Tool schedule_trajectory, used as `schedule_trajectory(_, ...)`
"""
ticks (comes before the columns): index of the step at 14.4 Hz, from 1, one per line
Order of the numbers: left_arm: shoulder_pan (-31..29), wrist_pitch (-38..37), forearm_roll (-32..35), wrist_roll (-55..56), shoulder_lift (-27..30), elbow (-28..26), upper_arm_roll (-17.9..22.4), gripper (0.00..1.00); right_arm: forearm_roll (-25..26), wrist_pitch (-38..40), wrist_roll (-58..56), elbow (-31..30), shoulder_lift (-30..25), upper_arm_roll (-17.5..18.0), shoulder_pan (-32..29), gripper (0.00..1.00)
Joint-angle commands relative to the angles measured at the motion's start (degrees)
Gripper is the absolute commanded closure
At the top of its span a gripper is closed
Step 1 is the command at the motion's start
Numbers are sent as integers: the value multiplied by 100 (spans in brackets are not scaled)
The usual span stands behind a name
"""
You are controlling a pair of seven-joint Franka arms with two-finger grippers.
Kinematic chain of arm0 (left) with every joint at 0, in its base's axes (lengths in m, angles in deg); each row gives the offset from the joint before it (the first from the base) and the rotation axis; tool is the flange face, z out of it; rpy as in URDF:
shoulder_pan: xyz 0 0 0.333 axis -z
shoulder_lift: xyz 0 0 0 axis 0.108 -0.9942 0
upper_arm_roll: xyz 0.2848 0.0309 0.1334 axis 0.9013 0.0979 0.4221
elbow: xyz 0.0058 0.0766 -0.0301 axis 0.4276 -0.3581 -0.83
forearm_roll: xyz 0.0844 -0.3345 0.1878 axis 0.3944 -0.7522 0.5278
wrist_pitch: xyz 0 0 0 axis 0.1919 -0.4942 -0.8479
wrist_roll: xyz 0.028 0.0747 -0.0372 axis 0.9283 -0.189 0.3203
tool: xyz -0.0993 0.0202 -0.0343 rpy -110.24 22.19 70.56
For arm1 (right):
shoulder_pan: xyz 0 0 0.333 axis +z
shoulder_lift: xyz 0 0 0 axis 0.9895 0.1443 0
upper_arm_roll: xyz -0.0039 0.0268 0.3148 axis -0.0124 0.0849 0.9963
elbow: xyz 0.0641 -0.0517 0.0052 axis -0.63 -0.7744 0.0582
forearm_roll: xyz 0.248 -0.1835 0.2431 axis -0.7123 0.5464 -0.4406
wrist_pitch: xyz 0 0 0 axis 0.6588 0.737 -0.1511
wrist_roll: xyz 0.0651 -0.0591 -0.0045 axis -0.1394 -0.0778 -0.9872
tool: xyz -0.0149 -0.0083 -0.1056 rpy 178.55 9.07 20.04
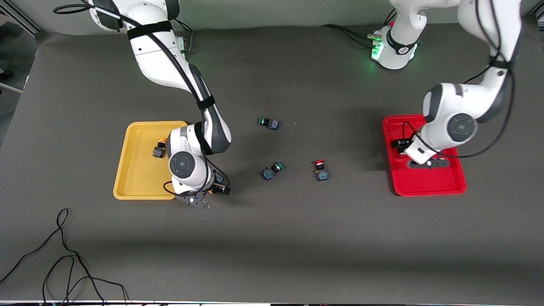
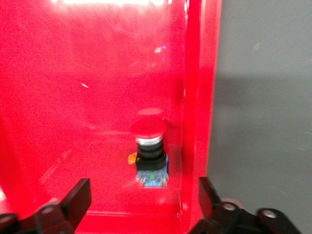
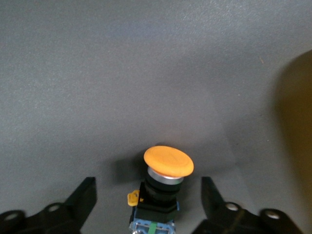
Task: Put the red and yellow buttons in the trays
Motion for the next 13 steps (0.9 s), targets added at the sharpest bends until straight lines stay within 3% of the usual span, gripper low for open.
schedule_trajectory(1,171,-787,-24,37,222,760,-66,0,-142,23,90,9,-13,-37,53,32)
schedule_trajectory(5,969,-709,-253,1072,-84,1473,-215,0,-143,14,72,-52,-39,-11,36,74)
schedule_trajectory(7,1487,-674,-463,1748,-514,2052,-216,0,-143,58,29,-53,-92,-11,1,88)
schedule_trajectory(10,2077,-228,-473,2558,-1384,2879,-216,0,-143,468,-391,-26,-398,-81,-201,91)
schedule_trajectory(13,2307,598,-446,2857,-2044,2907,-216,0,-99,1136,-1620,-44,-882,-143,-920,91)
